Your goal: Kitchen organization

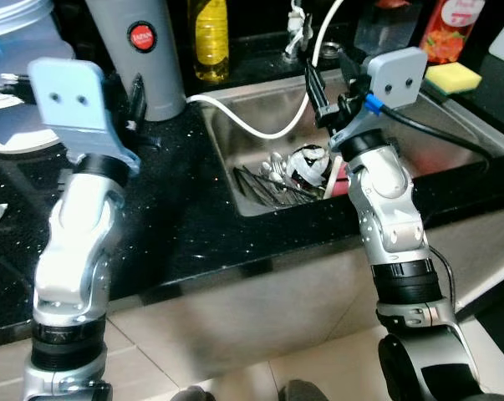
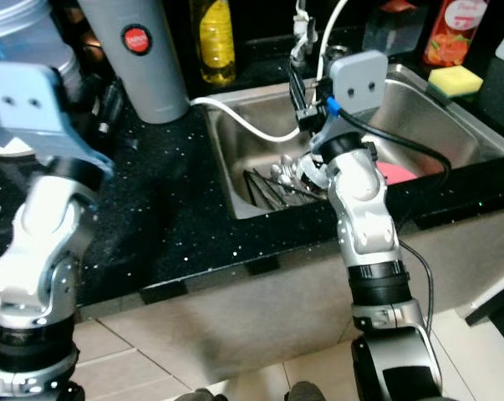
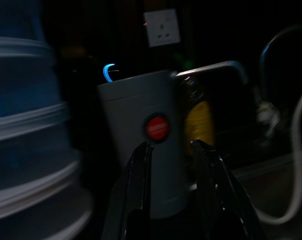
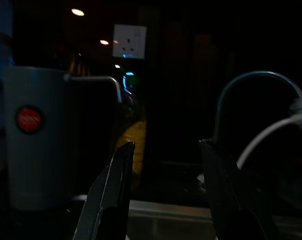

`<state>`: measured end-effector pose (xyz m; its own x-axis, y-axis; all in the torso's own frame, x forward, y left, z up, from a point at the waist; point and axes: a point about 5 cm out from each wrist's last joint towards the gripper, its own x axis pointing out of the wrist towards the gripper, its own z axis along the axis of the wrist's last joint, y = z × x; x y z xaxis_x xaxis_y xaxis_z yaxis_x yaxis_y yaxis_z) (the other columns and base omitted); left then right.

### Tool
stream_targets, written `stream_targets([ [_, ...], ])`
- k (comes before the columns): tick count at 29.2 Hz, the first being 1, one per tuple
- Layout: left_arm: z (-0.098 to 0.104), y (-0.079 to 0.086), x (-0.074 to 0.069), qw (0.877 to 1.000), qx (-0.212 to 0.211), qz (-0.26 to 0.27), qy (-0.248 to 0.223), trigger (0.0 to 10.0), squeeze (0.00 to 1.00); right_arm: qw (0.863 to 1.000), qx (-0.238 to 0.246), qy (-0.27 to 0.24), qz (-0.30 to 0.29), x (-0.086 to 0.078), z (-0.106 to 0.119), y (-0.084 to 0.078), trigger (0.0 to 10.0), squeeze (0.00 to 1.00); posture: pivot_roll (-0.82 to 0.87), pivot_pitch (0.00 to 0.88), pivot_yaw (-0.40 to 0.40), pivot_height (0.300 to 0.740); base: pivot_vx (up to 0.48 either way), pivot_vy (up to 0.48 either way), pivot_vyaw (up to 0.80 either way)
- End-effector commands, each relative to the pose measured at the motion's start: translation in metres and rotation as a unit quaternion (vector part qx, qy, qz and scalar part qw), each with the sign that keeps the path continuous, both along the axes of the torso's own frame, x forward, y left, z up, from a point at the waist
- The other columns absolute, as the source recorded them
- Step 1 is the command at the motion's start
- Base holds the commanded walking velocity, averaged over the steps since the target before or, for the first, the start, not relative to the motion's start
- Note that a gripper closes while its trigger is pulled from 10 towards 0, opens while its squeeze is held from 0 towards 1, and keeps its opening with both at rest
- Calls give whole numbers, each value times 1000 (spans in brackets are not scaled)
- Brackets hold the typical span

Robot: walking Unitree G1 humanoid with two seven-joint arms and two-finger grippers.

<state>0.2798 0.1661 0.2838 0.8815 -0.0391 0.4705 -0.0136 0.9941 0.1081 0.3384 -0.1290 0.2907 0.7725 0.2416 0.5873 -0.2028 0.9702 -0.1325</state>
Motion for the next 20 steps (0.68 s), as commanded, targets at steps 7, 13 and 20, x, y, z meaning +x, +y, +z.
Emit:
stream_targets([
  [7,-13,53,4,978,8,201,54,10000,0,999,32,6,-26,4,-3,-11,10000,0,28,18,73,740,0,0,0],
  [13,-14,120,3,934,-115,330,77,10000,0,998,35,4,-53,8,3,-28,10000,0,25,26,75,740,0,0,0],
  [20,-44,179,-16,813,-331,464,118,10000,0,996,37,8,-81,9,0,-43,10000,0,26,20,80,740,0,0,0],
])
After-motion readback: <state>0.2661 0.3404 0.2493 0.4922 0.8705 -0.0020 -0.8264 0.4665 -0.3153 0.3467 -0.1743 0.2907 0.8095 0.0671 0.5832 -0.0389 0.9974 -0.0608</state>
